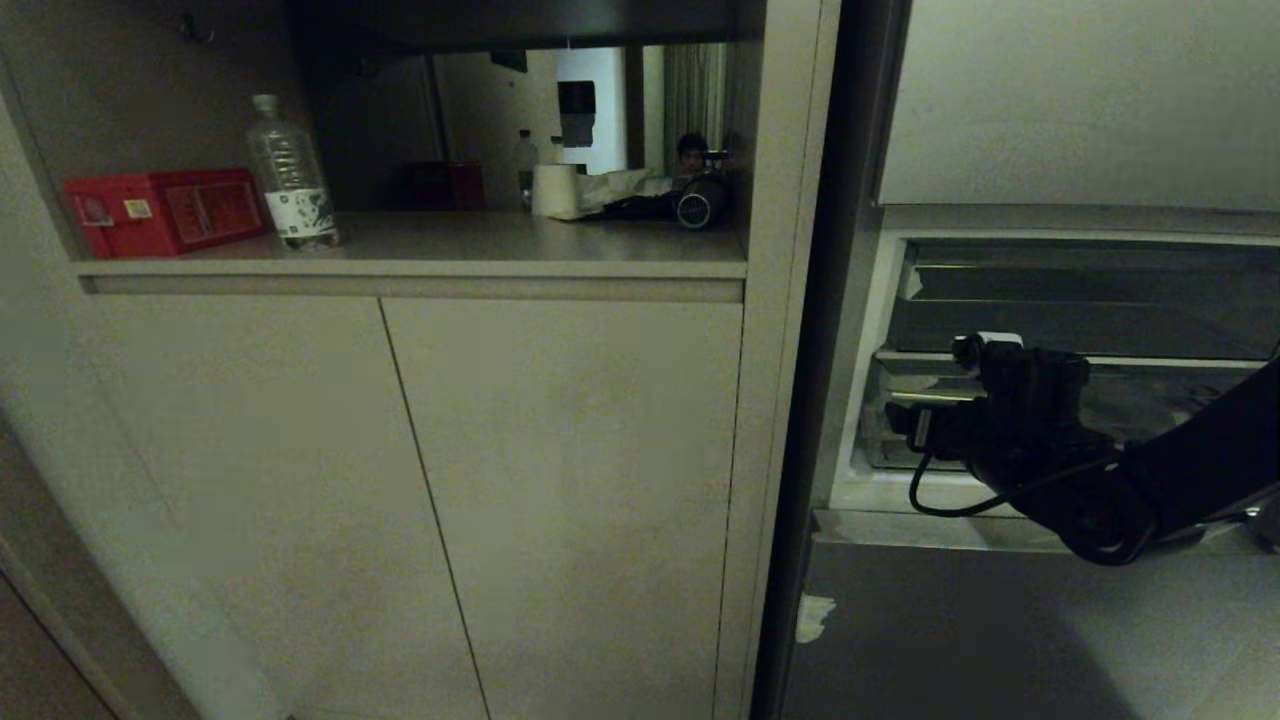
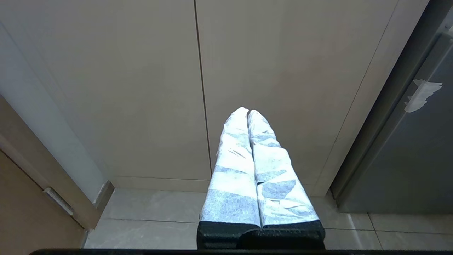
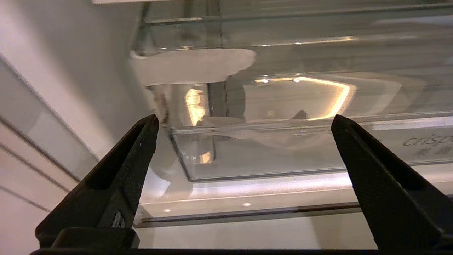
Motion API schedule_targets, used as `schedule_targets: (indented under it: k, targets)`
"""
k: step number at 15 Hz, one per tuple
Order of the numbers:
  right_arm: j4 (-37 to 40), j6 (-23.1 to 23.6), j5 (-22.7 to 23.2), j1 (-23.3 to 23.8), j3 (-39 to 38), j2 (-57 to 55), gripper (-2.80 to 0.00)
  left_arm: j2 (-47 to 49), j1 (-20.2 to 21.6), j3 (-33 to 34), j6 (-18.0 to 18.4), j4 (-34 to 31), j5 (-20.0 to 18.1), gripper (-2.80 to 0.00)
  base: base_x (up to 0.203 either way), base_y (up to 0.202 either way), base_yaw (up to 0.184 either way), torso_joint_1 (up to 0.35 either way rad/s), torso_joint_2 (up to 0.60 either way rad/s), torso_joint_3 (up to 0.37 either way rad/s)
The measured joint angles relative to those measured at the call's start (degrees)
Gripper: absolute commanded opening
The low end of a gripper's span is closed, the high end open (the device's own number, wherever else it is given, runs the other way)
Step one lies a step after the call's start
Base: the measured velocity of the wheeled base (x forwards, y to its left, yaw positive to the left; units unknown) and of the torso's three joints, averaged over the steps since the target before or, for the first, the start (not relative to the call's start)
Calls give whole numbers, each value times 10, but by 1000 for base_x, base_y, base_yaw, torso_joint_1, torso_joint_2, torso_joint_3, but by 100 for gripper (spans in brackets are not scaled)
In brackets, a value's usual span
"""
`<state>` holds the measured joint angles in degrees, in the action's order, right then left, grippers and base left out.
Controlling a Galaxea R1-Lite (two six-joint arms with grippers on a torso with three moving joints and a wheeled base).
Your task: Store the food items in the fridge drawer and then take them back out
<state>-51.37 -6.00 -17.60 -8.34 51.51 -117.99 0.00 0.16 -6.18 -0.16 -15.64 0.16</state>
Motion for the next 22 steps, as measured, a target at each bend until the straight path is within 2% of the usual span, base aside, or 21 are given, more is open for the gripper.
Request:
schedule_targets:
  k: [10,18,22]
  targets:
    - [0,-1,17,-29,1,3,0,0,0,0,0,0,0,-280,0,0,0,0,0,0]
    - [-2,-15,50,-20,1,-17,0,0,0,0,0,0,0,-280,0,0,0,0,0,0]
    - [-60,-10,53,-10,9,-41,0,0,0,0,0,0,0,-280,0,0,0,0,0,0]
